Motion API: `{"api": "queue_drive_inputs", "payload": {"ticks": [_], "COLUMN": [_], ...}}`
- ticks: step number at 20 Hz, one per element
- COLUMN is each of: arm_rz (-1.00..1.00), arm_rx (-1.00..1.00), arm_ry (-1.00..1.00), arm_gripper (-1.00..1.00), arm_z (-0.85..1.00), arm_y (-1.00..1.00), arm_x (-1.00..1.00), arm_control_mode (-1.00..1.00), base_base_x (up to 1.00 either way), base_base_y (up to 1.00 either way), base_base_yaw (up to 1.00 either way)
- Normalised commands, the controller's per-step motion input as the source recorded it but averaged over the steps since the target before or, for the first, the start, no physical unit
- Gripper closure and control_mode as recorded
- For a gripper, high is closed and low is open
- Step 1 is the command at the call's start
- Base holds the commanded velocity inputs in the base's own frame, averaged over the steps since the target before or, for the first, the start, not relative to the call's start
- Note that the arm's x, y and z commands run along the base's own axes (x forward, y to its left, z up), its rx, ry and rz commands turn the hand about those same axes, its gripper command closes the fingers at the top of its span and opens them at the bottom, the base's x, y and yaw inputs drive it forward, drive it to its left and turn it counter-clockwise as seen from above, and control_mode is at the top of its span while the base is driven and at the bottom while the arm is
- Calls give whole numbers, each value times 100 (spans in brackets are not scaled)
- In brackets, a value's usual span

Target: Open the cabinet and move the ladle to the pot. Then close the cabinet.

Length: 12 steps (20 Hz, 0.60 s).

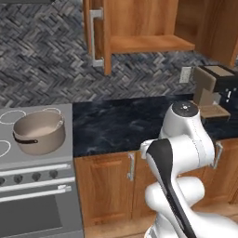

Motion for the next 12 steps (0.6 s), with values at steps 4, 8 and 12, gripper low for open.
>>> {"api": "queue_drive_inputs", "payload": {"ticks": [4,8,12], "arm_rz": [0,0,0], "arm_rx": [0,0,0], "arm_ry": [0,0,0], "arm_gripper": [-100,-100,-100], "arm_z": [0,0,0], "arm_y": [0,0,0], "arm_x": [0,0,0], "arm_control_mode": [100,100,100], "base_base_x": [78,76,81], "base_base_y": [-80,-53,-14], "base_base_yaw": [12,12,2]}}
